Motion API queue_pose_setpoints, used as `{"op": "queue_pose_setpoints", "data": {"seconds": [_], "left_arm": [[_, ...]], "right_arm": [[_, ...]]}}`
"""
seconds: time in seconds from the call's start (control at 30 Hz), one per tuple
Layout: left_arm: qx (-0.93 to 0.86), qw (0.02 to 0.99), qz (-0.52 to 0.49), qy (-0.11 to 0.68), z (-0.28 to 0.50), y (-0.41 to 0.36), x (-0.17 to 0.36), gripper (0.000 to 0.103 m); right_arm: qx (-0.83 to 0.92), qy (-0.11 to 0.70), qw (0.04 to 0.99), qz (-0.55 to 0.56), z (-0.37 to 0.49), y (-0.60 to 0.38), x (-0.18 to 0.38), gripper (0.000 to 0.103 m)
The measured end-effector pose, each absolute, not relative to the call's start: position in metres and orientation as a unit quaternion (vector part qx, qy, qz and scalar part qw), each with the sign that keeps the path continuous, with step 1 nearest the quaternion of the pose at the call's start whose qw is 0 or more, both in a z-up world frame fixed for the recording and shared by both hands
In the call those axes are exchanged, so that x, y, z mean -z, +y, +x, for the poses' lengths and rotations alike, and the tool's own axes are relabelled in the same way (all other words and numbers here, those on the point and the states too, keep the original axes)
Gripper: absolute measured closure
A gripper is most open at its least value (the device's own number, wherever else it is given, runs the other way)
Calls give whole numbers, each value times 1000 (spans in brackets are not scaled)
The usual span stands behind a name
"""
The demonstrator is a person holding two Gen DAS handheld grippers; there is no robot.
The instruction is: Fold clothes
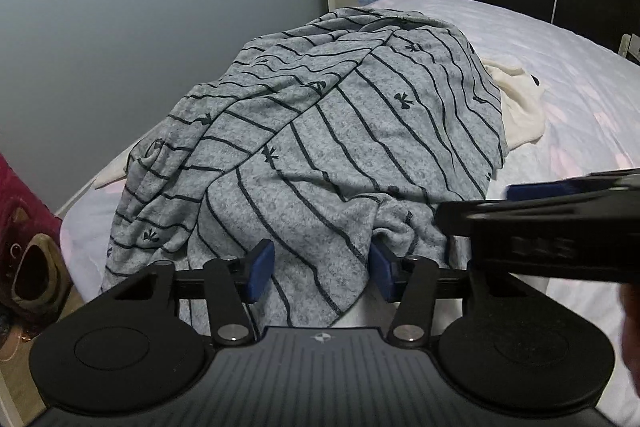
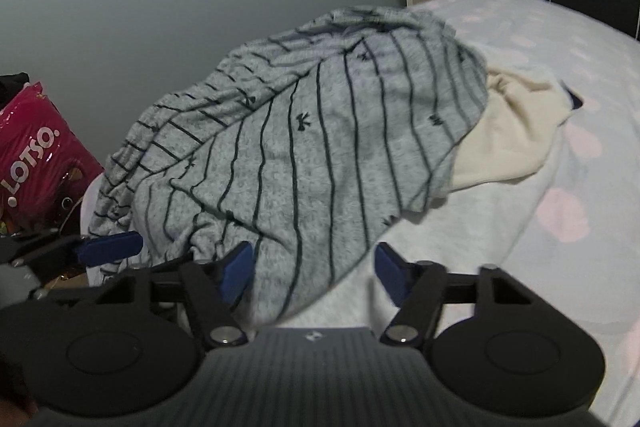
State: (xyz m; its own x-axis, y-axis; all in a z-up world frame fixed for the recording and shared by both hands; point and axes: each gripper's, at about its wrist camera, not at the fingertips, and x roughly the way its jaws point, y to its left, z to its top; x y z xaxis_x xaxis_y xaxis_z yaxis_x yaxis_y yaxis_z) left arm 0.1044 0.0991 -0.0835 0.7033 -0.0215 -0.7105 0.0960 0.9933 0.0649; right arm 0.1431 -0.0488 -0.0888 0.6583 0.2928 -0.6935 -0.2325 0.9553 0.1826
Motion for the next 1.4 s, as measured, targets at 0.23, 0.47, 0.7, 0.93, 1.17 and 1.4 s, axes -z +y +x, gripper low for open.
{"op": "queue_pose_setpoints", "data": {"seconds": [0.23, 0.47, 0.7, 0.93, 1.17, 1.4], "left_arm": [[56, 926, 40, 372, 105, 93, 73, 95], [110, 942, 36, 314, 81, 69, 35, 99], [194, 949, 41, 244, 33, 32, -14, 99], [294, 923, 35, 244, -12, -5, -33, 99], [414, 874, 41, 252, -54, -45, -45, 99], [468, 811, 49, 348, -52, -73, -24, 96]], "right_arm": [[-146, 384, 911, 35, 149, -35, 89, 98], [-96, 305, 948, 11, 113, -53, 43, 101], [-48, 227, 973, 1, 57, -89, -11, 102], [4, 193, 981, 20, -13, -153, -45, 103], [69, 185, 980, 22, -80, -202, -54, 103], [101, 260, 960, 33, -115, -252, -41, 102]]}}
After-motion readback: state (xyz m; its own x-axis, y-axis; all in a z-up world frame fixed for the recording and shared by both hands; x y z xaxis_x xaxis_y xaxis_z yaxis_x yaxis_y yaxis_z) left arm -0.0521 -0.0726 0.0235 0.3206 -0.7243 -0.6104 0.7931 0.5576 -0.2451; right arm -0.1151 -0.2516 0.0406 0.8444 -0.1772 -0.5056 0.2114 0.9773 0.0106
